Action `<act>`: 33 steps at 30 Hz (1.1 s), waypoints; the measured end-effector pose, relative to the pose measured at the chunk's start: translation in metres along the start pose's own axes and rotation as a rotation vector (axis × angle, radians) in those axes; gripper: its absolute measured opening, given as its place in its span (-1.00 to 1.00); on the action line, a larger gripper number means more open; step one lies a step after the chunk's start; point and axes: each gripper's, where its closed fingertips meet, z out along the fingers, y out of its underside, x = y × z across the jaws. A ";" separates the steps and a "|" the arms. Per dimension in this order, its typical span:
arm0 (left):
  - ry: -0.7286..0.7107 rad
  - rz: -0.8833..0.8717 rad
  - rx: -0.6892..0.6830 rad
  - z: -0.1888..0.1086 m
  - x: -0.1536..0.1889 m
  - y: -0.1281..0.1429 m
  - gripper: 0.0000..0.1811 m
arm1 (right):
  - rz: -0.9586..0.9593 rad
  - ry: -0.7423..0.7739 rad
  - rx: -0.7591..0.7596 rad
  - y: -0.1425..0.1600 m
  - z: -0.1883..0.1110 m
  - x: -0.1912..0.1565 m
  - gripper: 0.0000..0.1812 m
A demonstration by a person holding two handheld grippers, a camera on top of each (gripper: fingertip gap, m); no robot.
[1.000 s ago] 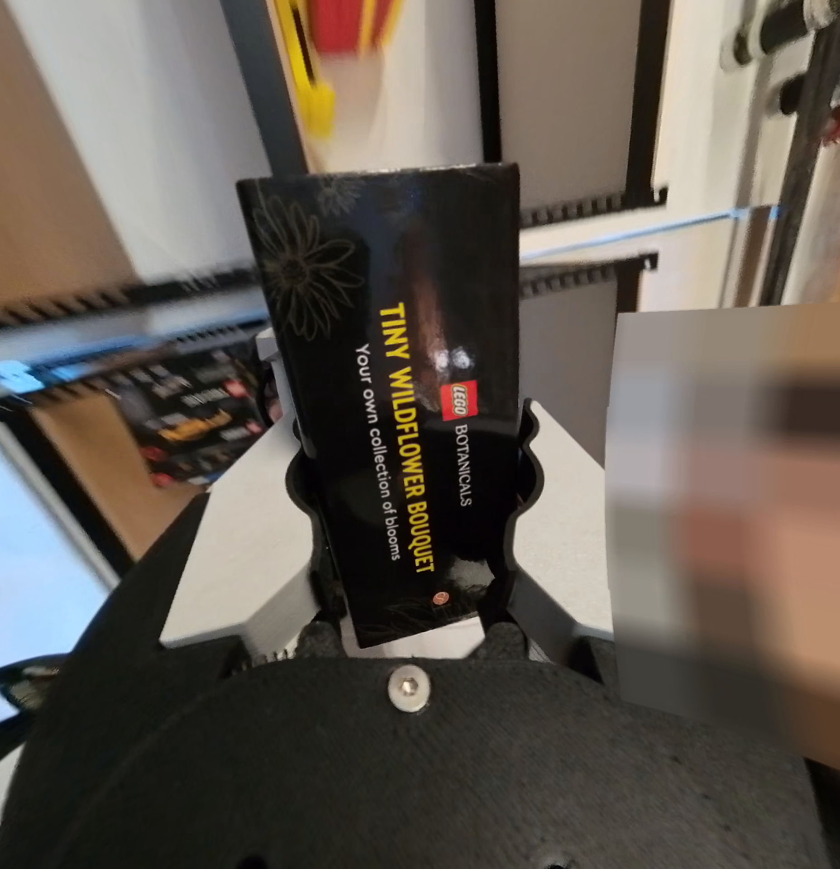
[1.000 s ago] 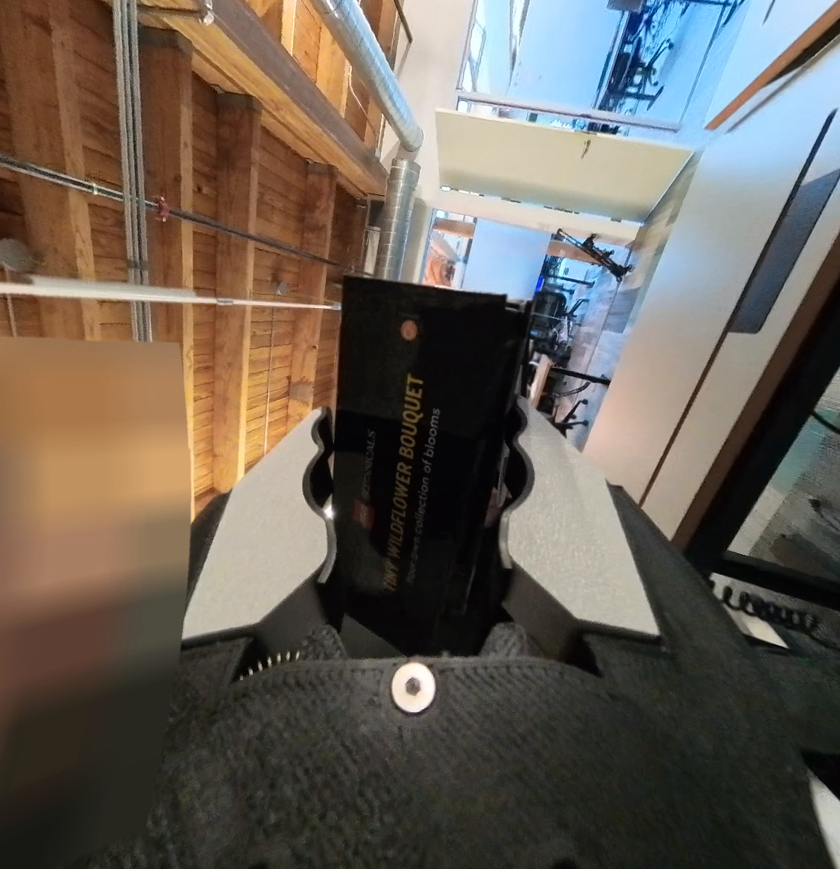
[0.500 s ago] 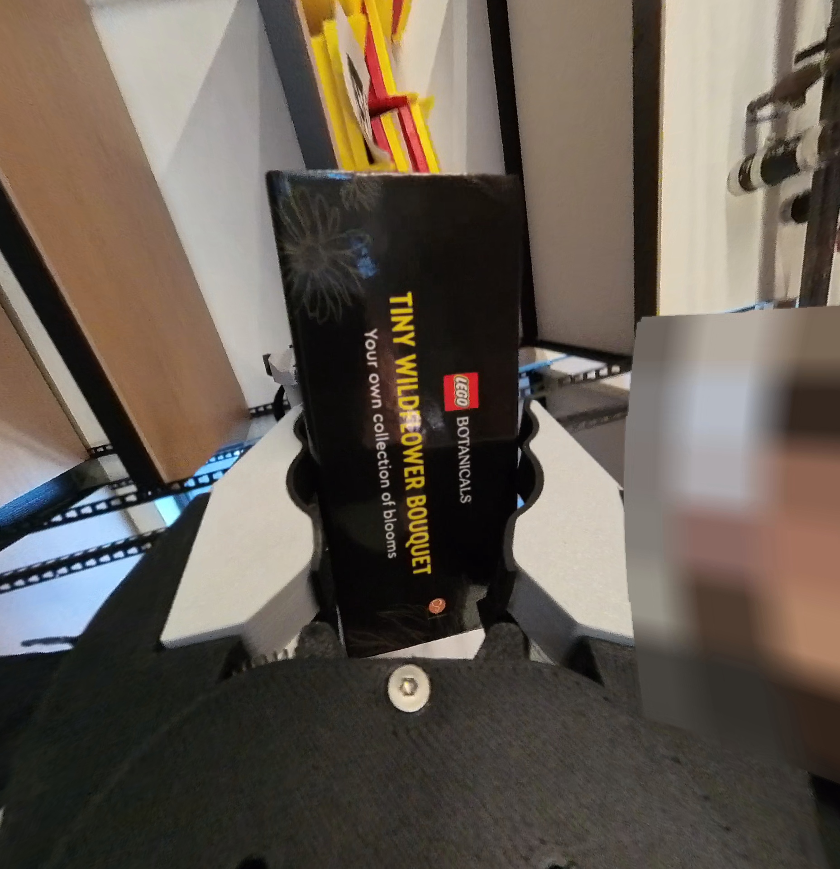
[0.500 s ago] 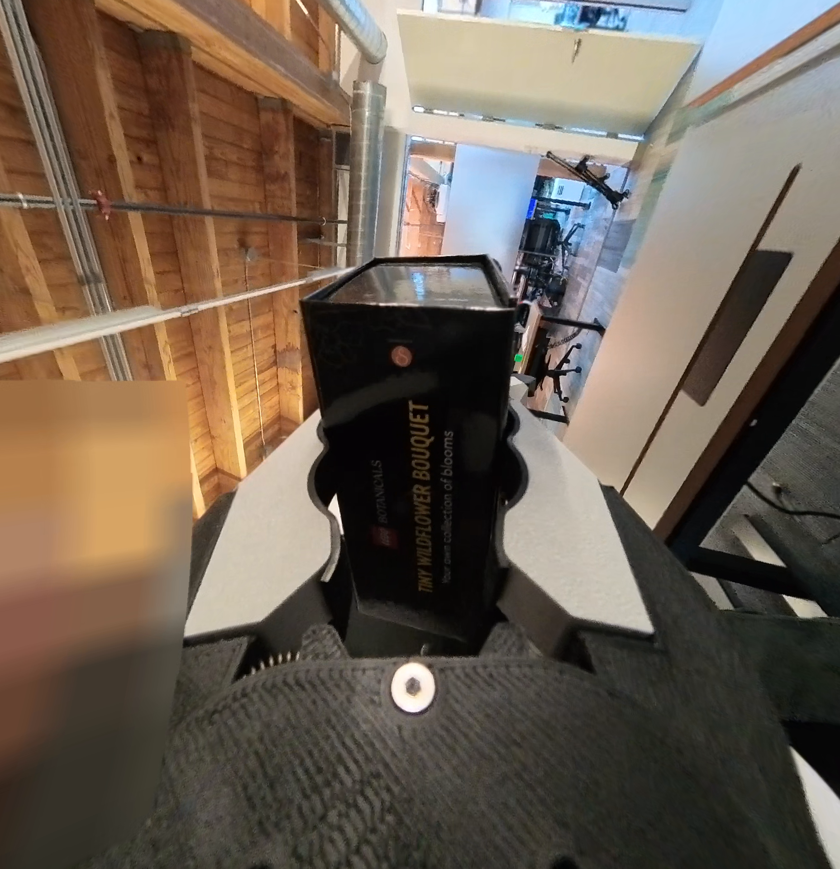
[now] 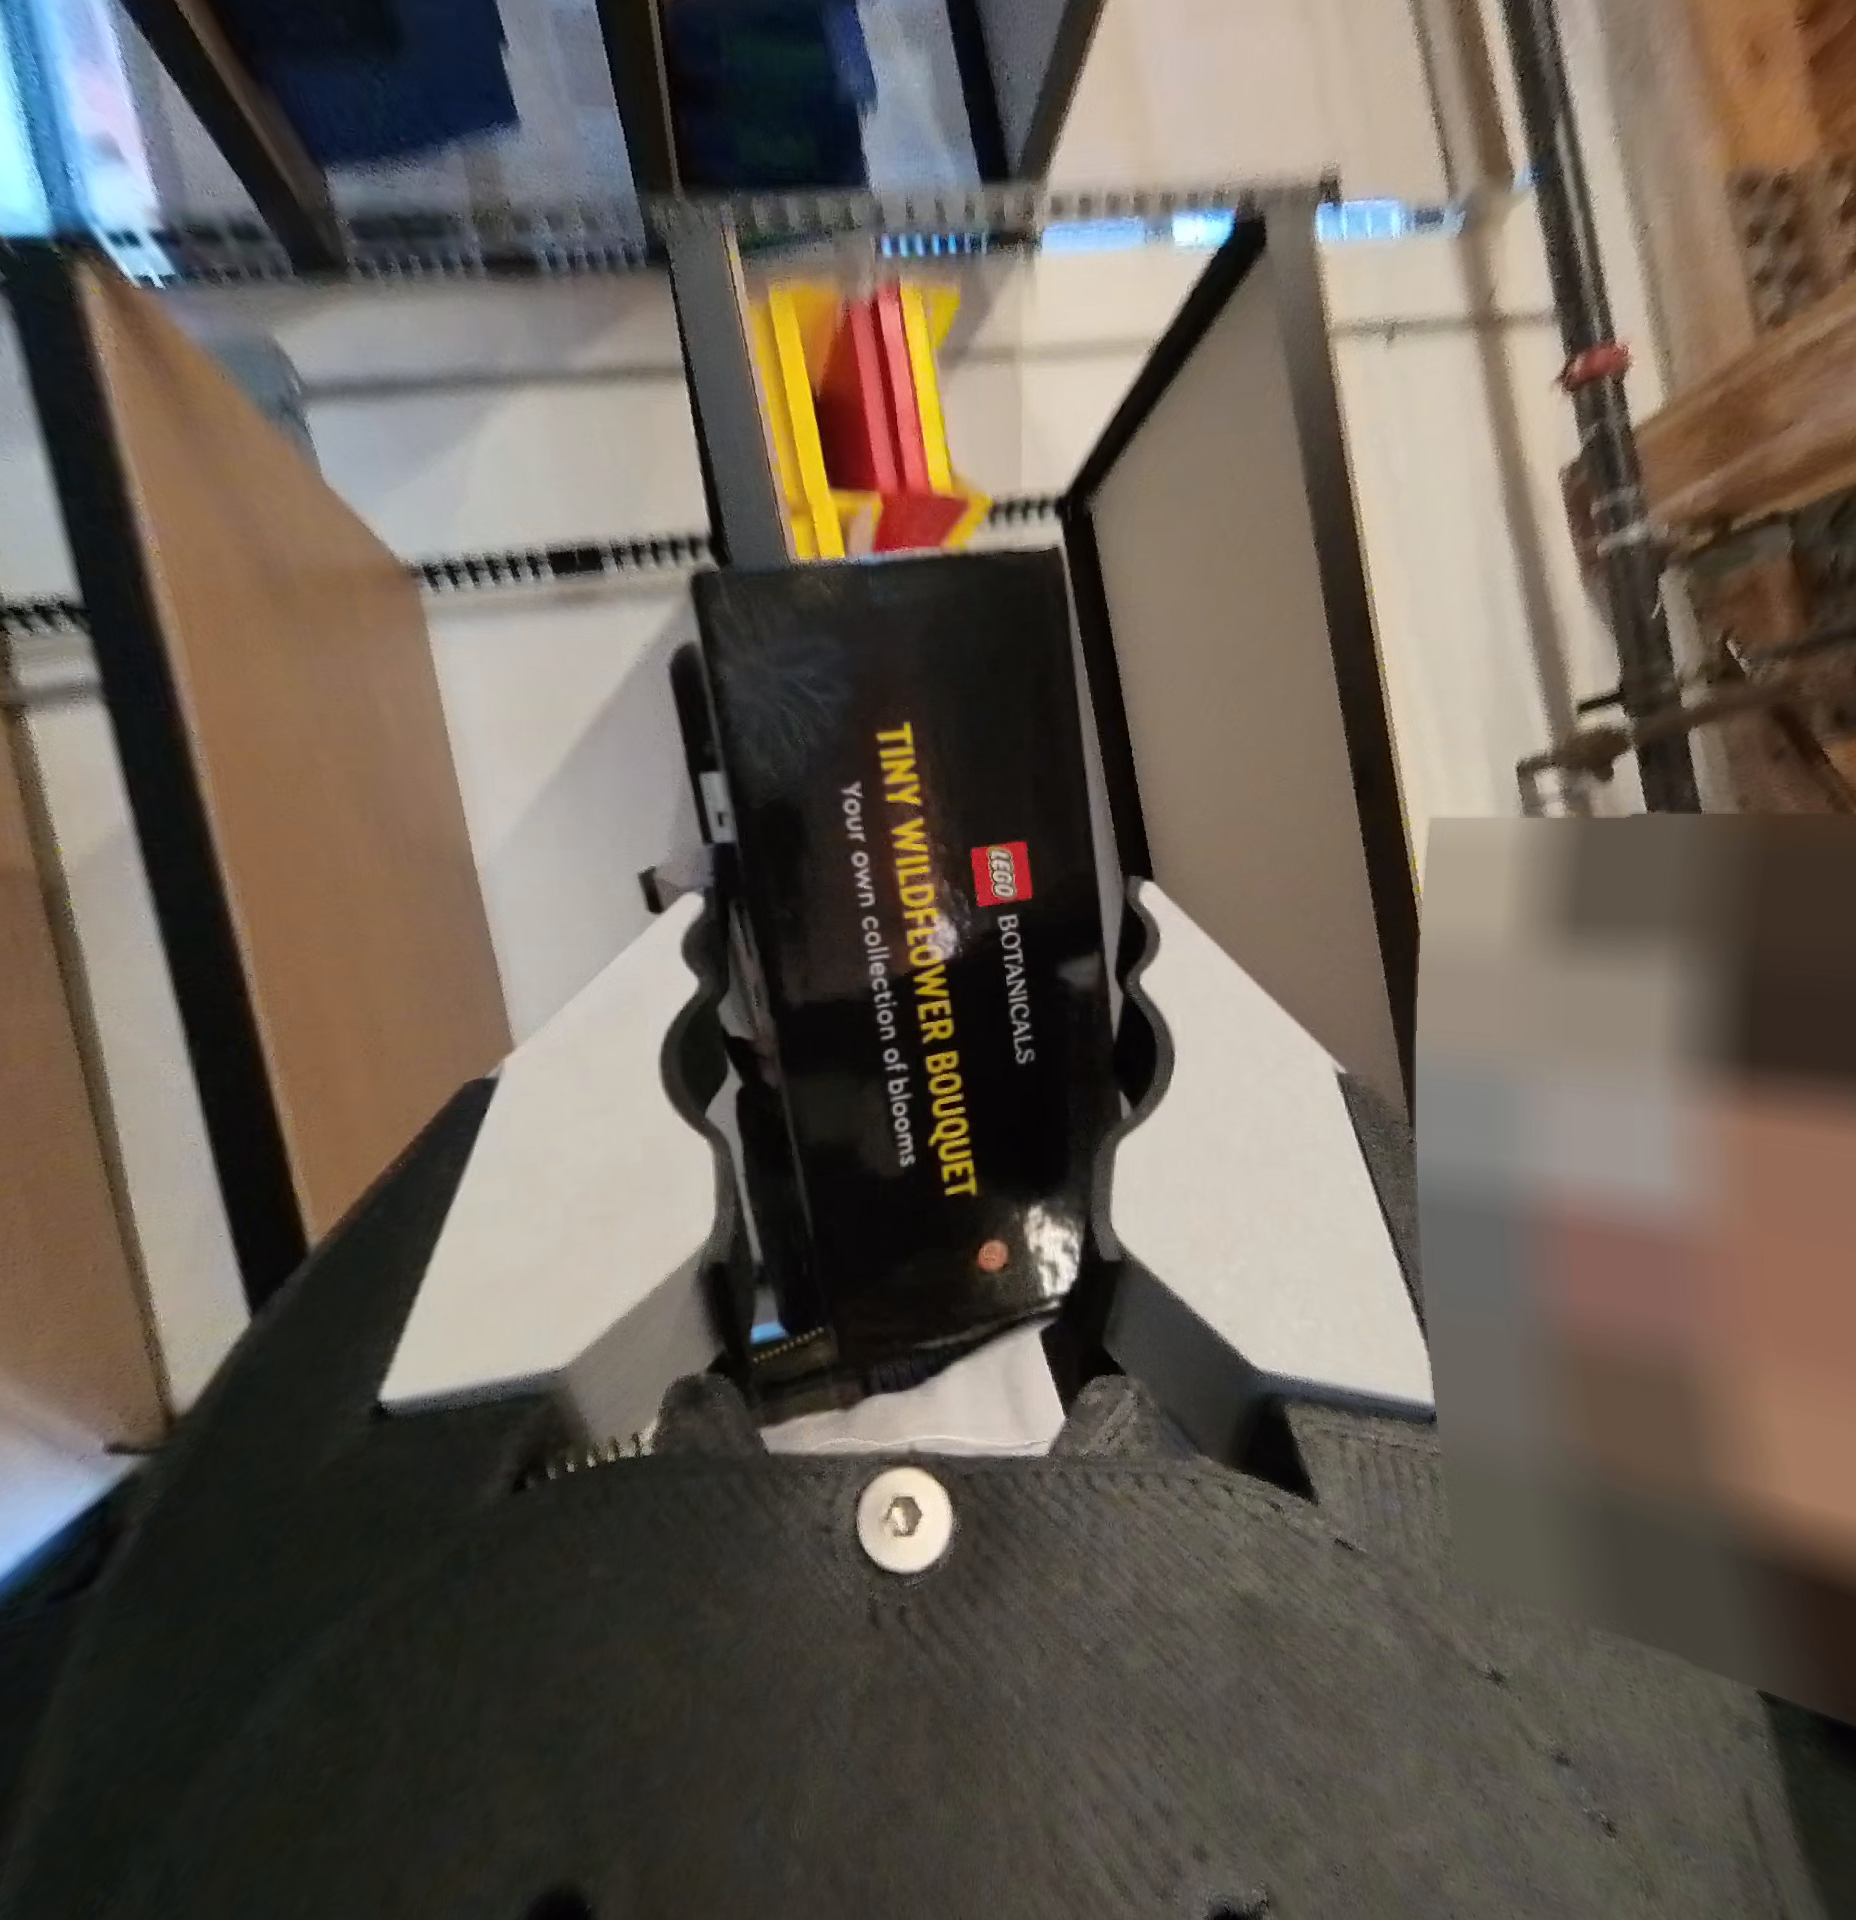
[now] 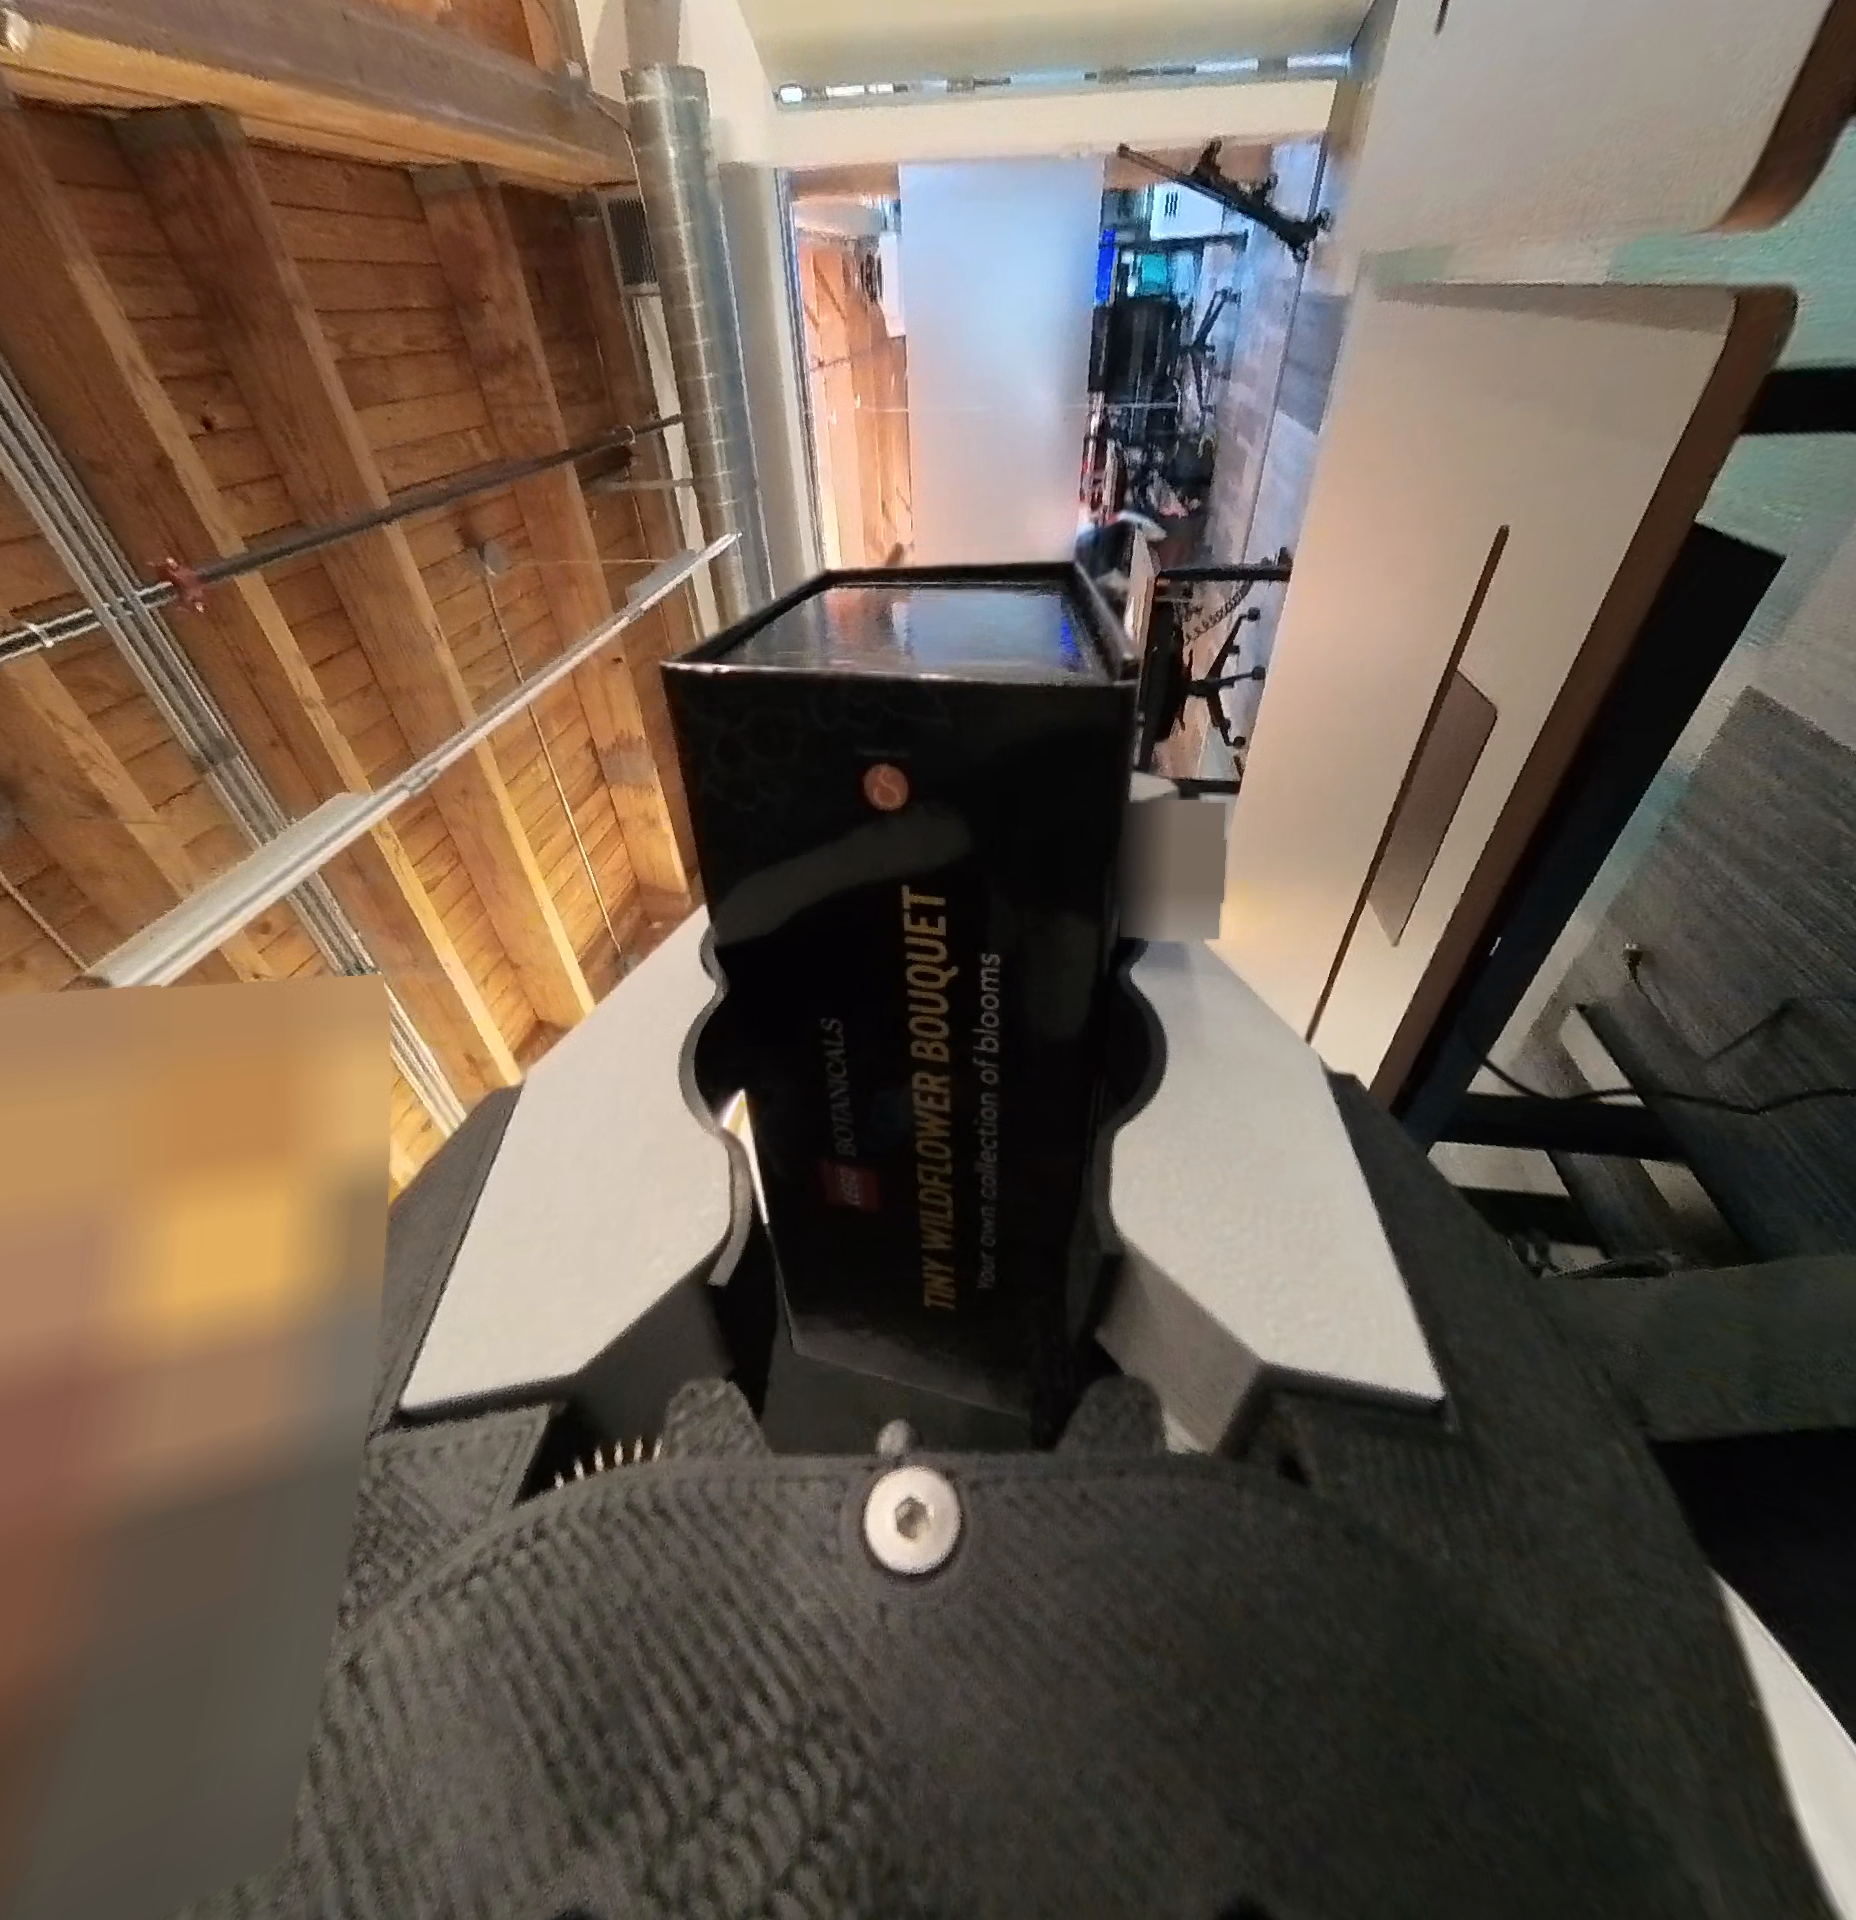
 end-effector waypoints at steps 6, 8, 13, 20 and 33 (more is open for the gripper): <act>-0.114 0.110 0.254 -0.079 -0.022 -0.125 -0.29 | -0.020 0.045 -0.103 -0.103 0.052 0.031 -0.25; -0.188 0.151 0.365 -0.122 -0.030 -0.169 -0.29 | -0.001 0.047 -0.127 -0.138 0.081 0.049 -0.25; -0.274 0.257 0.533 -0.214 -0.025 -0.257 -0.79 | 0.047 0.017 -0.232 -0.215 0.169 0.090 -0.25; -0.534 0.471 0.509 -0.267 -0.011 -0.329 -1.00 | 0.016 0.104 -0.413 -0.305 0.291 0.175 -0.25; -0.956 0.333 0.830 -0.318 -0.088 -0.390 -1.00 | 0.015 0.342 -0.962 -0.391 0.435 0.331 -0.26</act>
